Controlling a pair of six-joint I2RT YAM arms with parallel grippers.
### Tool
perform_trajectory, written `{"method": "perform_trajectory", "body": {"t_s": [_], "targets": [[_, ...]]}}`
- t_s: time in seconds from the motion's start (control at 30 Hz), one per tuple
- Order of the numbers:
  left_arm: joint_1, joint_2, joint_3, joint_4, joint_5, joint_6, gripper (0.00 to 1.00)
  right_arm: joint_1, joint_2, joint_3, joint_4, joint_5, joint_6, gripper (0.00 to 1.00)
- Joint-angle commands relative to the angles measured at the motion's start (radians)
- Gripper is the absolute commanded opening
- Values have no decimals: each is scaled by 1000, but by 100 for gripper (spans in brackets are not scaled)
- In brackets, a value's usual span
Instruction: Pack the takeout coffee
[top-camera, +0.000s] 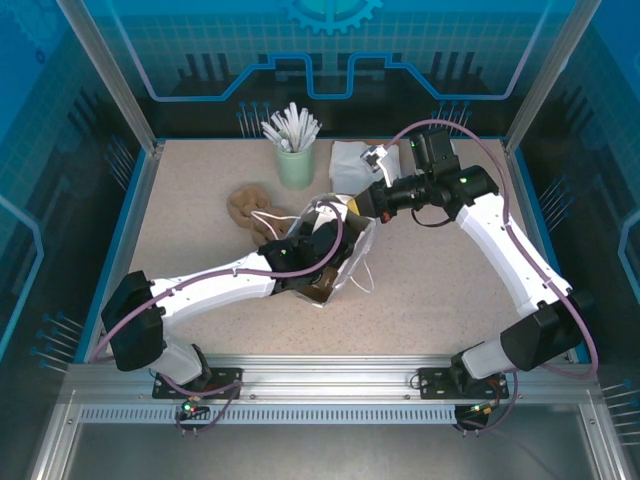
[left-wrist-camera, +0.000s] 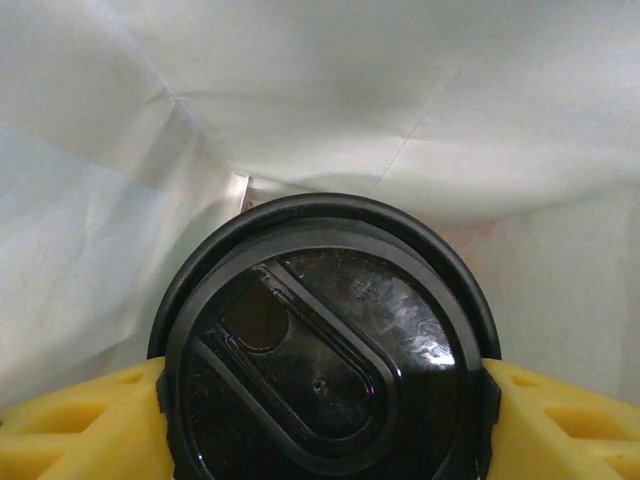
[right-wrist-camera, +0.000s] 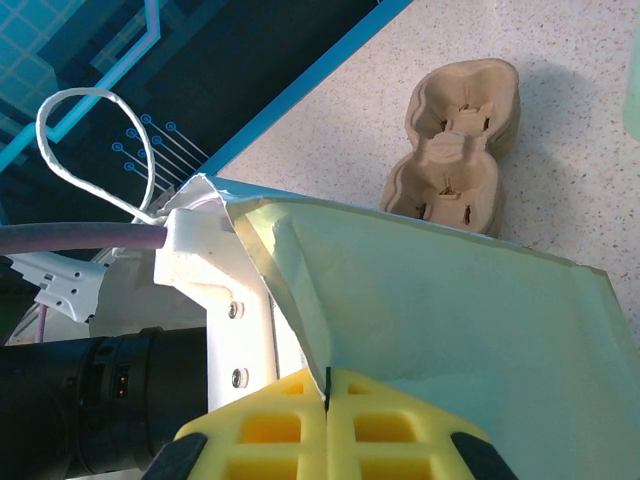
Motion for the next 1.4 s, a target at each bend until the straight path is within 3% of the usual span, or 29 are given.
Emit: {"method": "perform_trajectory", "body": {"t_s": [0.0,0.57,1.37], "targets": [[-4,-23,-8,87,-21,65,69,23,-23,-10,-9,-59,2,0],[4,112,124,-126,-38,-10,70,22,20,-1,-5,-91,-1,0],[42,207,225,-334,204,-197,70,5,-45,-164,-28,-168,44,0]]}}
